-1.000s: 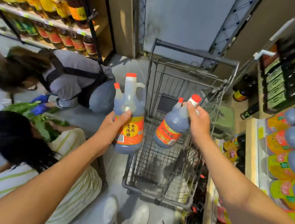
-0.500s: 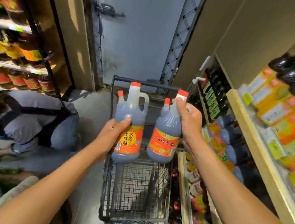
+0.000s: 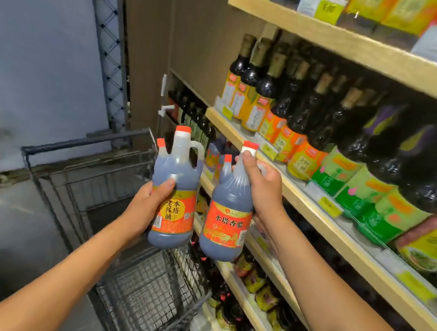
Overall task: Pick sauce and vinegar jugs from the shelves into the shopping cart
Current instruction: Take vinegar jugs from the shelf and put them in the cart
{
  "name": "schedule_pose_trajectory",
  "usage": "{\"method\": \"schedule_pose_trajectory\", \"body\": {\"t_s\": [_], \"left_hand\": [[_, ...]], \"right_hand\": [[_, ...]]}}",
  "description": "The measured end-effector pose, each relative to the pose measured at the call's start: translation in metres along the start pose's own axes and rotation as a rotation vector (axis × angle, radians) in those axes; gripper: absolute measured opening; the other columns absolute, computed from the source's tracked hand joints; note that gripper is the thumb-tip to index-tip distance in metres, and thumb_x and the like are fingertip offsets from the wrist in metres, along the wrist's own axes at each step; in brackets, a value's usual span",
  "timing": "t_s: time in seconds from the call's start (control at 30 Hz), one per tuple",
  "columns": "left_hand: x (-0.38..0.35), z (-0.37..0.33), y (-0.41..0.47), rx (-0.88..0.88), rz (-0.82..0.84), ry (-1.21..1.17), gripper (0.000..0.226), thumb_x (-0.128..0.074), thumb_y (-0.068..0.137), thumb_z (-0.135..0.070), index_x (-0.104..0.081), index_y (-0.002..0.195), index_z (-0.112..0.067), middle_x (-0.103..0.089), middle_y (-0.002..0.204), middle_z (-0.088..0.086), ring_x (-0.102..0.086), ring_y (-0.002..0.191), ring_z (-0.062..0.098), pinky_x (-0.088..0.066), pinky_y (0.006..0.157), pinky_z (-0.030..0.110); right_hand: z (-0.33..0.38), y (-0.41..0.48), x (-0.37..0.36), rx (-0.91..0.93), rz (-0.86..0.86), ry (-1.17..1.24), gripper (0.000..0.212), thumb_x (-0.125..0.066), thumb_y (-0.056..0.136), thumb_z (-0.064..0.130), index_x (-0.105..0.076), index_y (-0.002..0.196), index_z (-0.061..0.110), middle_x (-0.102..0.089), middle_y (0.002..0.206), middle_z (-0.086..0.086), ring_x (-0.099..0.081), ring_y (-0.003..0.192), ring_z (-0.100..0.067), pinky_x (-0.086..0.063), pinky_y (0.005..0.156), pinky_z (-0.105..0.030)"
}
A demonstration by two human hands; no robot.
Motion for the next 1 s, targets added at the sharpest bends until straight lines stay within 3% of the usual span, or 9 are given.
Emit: {"method": "schedule_pose_trajectory", "body": {"t_s": [0.1, 0.2, 0.33, 0.5, 0.7, 0.8, 0.9, 1.0], "left_hand": [[-0.055, 0.001, 0.003, 0.005, 0.136, 0.005, 0.098, -0.083, 0.045, -0.08, -0.067, 0.116, -0.014, -0.077, 0.101, 0.018, -0.075, 0.086, 0.032, -0.06, 0.073, 0.04], [-0.118, 0.006, 0.001, 0.026, 0.269, 0.02, 0.096, -0.082, 0.046, -0.08, -0.067, 0.114, -0.013, -0.077, 0.101, 0.018, -0.076, 0.085, 0.031, -0.06, 0.071, 0.039], [-0.213, 0.015, -0.022, 0.046, 0.469, 0.029, 0.106, -0.084, 0.035, -0.082, -0.067, 0.114, -0.014, -0.079, 0.096, 0.012, -0.077, 0.082, 0.026, -0.06, 0.067, 0.033], [-0.328, 0.04, -0.083, 0.097, 0.706, 0.016, 0.105, -0.085, 0.035, -0.08, -0.067, 0.113, -0.013, -0.078, 0.097, 0.014, -0.076, 0.083, 0.028, -0.063, 0.071, 0.04], [-0.45, 0.074, -0.196, 0.147, 0.941, 0.055, 0.11, -0.084, 0.032, -0.082, -0.065, 0.116, -0.013, -0.078, 0.099, 0.012, -0.077, 0.085, 0.026, -0.061, 0.068, 0.033], [-0.505, 0.091, -0.261, 0.164, 1.053, 0.07, 0.109, -0.083, 0.031, -0.084, -0.065, 0.115, -0.015, -0.079, 0.097, 0.009, -0.077, 0.084, 0.025, -0.061, 0.068, 0.033], [-0.555, 0.105, -0.333, 0.172, 1.175, 0.084, 0.105, -0.08, 0.035, -0.086, -0.066, 0.114, -0.018, -0.078, 0.1, 0.011, -0.076, 0.088, 0.027, -0.061, 0.077, 0.04], [-0.599, 0.121, -0.403, 0.188, 1.302, 0.093, 0.104, -0.078, 0.041, -0.087, -0.065, 0.119, -0.019, -0.077, 0.106, 0.012, -0.075, 0.095, 0.03, -0.061, 0.083, 0.043]], "right_hand": [[0.014, -0.026, 0.062, -0.001, -0.147, -0.041, 0.052, -0.064, 0.099, 0.035, -0.048, 0.059, 0.005, -0.055, 0.053, 0.001, -0.052, 0.051, -0.008, -0.039, 0.053, -0.022], [0.034, -0.06, 0.12, 0.026, -0.27, -0.071, 0.06, -0.068, 0.093, 0.048, -0.052, 0.07, -0.005, -0.053, 0.067, -0.014, -0.051, 0.062, -0.018, -0.036, 0.06, -0.03], [0.055, -0.121, 0.206, 0.038, -0.48, -0.087, 0.038, -0.065, 0.097, 0.04, -0.059, 0.079, 0.008, -0.054, 0.072, -0.015, -0.051, 0.067, -0.021, -0.035, 0.065, -0.034], [0.079, -0.225, 0.313, 0.054, -0.729, -0.139, 0.042, -0.065, 0.096, 0.043, -0.065, 0.082, 0.003, -0.062, 0.075, -0.019, -0.059, 0.071, -0.018, -0.043, 0.067, -0.032], [0.1, -0.383, 0.427, 0.034, -1.007, -0.223, 0.039, -0.067, 0.093, 0.049, -0.067, 0.06, 0.028, -0.069, 0.071, -0.005, -0.065, 0.074, -0.02, -0.049, 0.069, -0.036], [0.107, -0.467, 0.47, 0.037, -1.075, -0.162, 0.036, -0.068, 0.093, 0.047, -0.067, 0.074, 0.016, -0.068, 0.078, -0.013, -0.065, 0.074, -0.023, -0.051, 0.069, -0.036], [0.114, -0.551, 0.508, 0.042, -1.153, -0.143, 0.051, -0.066, 0.095, 0.045, -0.062, 0.085, -0.004, -0.064, 0.081, -0.026, -0.065, 0.072, -0.027, -0.052, 0.068, -0.037], [0.122, -0.631, 0.536, 0.028, -1.252, -0.162, 0.047, -0.066, 0.095, 0.049, -0.067, 0.081, 0.004, -0.069, 0.081, -0.021, -0.067, 0.073, -0.026, -0.054, 0.068, -0.037]]}}
Point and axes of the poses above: each hand's wrist, its own y-axis towards the middle knuckle, its own x-axis out of the back of the hand, z = x × y, the point moved 10 cm from there along y, towards the middle knuckle
